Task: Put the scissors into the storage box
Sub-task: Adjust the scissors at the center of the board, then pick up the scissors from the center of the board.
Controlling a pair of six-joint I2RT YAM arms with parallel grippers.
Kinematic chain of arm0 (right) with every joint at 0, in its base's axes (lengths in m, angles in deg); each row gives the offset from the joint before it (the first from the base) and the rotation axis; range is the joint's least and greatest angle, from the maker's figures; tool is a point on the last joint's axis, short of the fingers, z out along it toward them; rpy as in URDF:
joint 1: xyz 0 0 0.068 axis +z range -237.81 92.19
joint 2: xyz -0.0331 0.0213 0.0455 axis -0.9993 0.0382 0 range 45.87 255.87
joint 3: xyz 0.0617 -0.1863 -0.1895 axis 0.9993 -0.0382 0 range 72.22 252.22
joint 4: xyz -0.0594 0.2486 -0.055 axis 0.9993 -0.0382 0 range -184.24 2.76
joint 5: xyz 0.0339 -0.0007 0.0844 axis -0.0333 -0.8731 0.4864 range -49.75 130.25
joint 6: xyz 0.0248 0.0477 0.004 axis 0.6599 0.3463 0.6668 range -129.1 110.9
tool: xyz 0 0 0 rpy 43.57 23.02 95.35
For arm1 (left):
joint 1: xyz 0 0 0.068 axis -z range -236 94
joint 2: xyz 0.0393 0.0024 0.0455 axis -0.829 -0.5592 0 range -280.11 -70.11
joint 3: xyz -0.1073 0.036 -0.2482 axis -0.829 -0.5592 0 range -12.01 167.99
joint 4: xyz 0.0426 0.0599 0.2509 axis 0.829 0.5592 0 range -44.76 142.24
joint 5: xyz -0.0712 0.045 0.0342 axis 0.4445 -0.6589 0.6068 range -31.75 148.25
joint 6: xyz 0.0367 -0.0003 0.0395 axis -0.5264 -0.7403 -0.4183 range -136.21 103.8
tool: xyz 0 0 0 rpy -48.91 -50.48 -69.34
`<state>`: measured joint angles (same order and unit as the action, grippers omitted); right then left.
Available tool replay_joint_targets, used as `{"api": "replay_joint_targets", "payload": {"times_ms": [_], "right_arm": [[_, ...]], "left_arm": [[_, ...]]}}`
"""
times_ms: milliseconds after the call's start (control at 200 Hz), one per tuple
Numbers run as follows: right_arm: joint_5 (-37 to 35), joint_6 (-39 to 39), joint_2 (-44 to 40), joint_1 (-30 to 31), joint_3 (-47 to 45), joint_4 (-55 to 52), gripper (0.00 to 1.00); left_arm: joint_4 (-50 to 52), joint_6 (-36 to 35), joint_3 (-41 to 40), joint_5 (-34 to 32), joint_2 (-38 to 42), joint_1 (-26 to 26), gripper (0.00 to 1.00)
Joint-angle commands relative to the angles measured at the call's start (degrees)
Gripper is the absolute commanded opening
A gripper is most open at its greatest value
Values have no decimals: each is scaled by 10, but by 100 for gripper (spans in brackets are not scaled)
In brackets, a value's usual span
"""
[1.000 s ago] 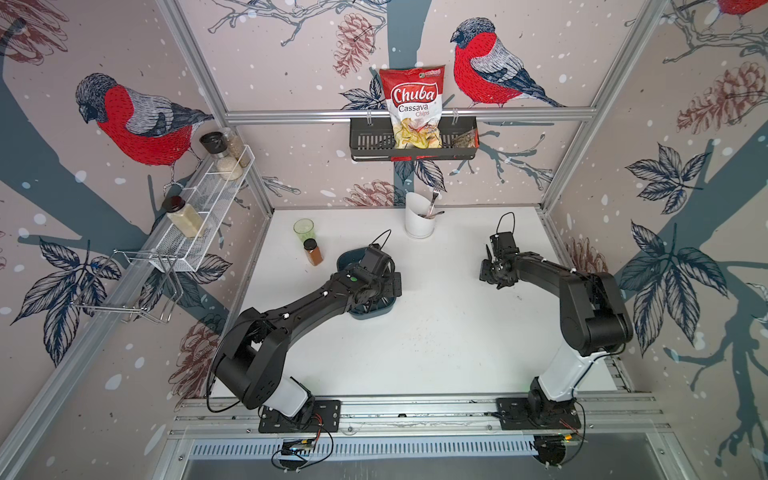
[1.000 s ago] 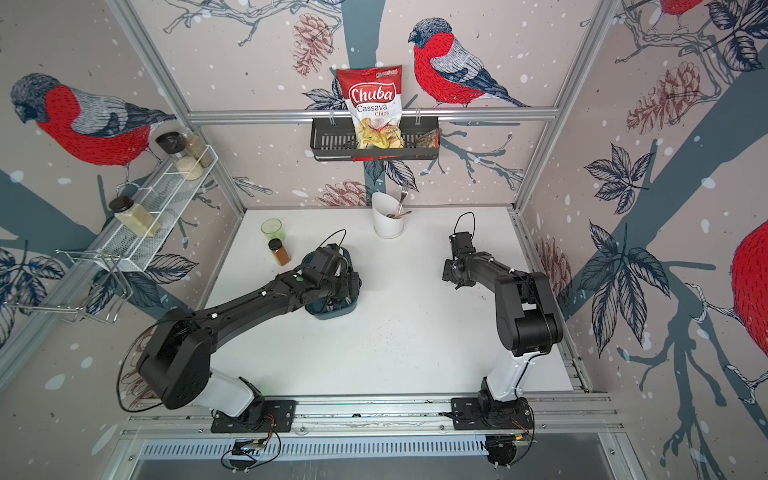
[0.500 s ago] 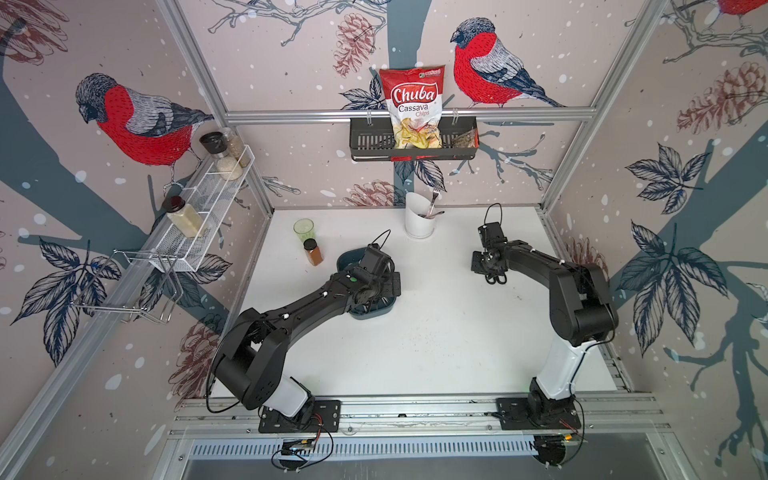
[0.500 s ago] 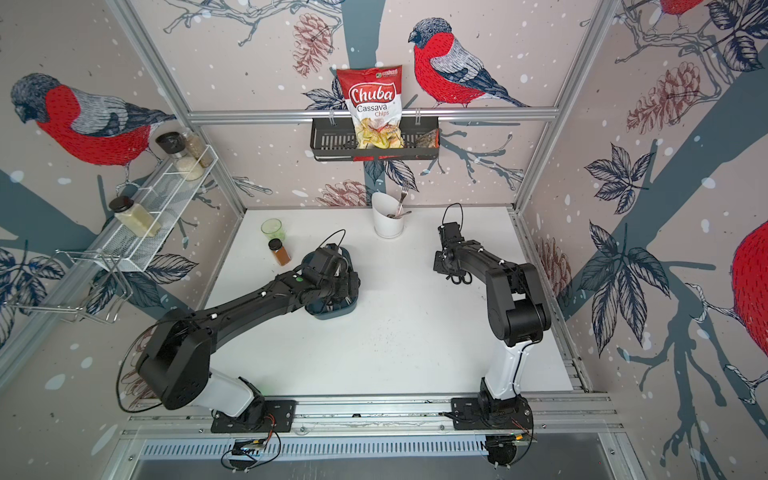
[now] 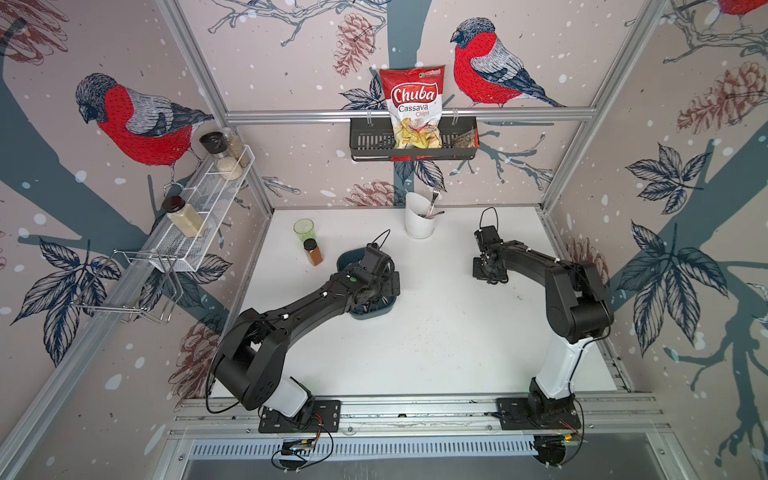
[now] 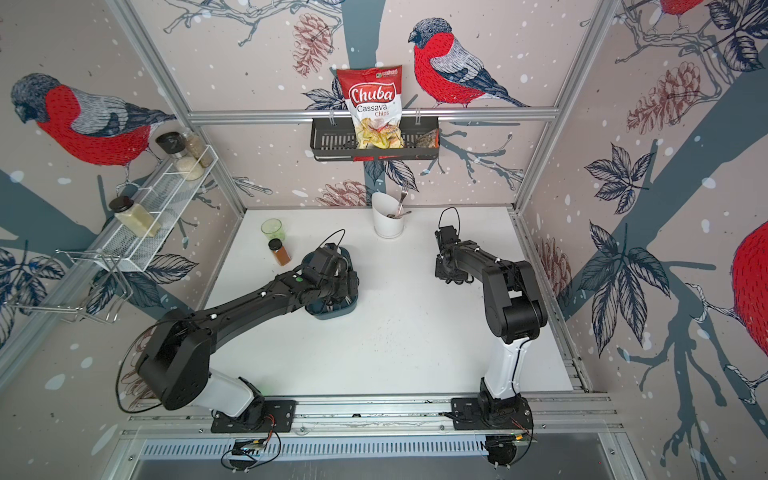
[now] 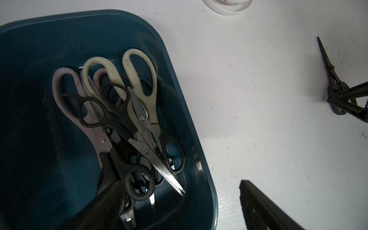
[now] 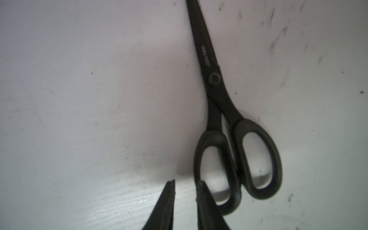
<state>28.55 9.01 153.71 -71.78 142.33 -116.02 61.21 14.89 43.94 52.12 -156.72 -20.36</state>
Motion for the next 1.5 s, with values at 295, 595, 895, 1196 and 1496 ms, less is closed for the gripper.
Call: {"api": "replay_joint_targets", "payload": {"times_ms": [295,595,895,1196,1496], "right_arm": [[73,-26,-24,-41,-38,43,26],[72,-40,-15,-35,-41,49,25],[53,-39,-23,-18,-31,39,26],[40,-31,-13,-2,-17,29,27],[41,-26,8,-3,-24,37,25]], "left_arm": [[11,-11,9,-6,1,1,95],[13,-9,9,-6,-1,2,95],[15,-9,9,-8,1,1,95],[15,-7,9,-7,5,1,95],[17,-8,6,-14,13,1,95]]}}
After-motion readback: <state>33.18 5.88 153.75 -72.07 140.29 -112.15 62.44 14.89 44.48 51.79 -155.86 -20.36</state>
